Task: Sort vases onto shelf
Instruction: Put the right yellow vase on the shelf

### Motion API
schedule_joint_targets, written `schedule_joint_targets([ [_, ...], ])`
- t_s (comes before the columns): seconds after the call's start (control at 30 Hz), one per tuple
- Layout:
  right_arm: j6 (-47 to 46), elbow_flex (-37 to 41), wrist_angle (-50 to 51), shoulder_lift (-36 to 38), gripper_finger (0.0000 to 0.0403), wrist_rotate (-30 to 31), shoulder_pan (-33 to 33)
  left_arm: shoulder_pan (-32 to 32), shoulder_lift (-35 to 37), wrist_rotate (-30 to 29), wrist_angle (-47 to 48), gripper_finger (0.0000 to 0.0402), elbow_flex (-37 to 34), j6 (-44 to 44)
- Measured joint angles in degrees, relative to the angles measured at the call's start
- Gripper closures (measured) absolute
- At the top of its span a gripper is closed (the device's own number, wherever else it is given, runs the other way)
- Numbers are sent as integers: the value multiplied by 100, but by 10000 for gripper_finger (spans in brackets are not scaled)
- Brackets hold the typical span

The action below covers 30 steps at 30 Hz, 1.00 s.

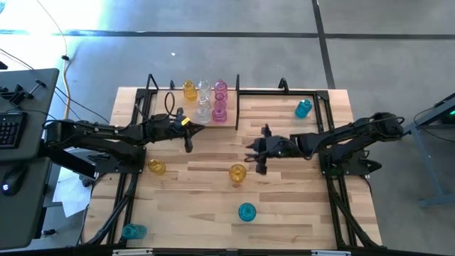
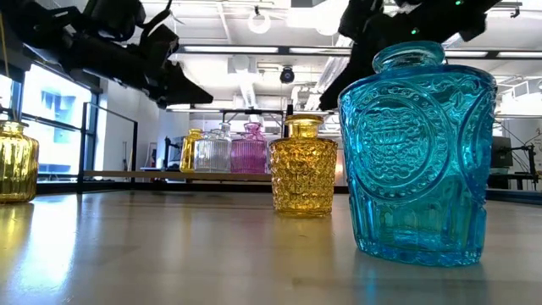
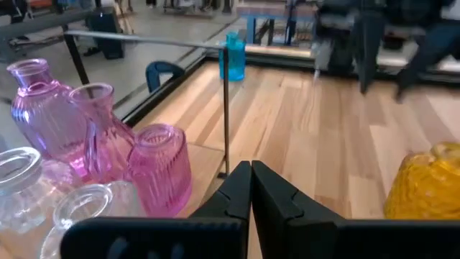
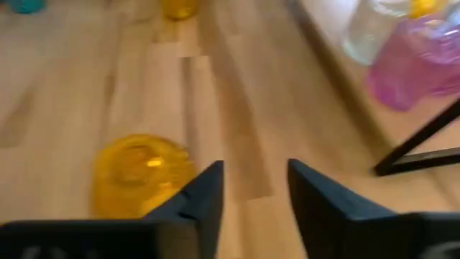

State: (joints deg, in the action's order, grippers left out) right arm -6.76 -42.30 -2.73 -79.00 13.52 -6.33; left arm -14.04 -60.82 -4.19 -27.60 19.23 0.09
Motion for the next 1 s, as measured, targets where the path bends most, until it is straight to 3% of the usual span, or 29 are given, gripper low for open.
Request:
schedule_joint_targets([
  [0.2, -419, 0, -327, -267, 175, 1, -514, -2, 0, 119, -270, 401, -175, -153],
  [0.37, -520, 0, -799, -747, 141, 1, -765, 0, 0, 216, -278, 401, -175, -195],
  [0.8, -356, 0, -1745, -1576, 138, 52, -843, 2, 0, 230, -271, 401, -173, -287],
  [1.0, -85, 2, -2001, -1746, 193, 96, -673, 0, 0, 230, -267, 401, -173, -287],
])
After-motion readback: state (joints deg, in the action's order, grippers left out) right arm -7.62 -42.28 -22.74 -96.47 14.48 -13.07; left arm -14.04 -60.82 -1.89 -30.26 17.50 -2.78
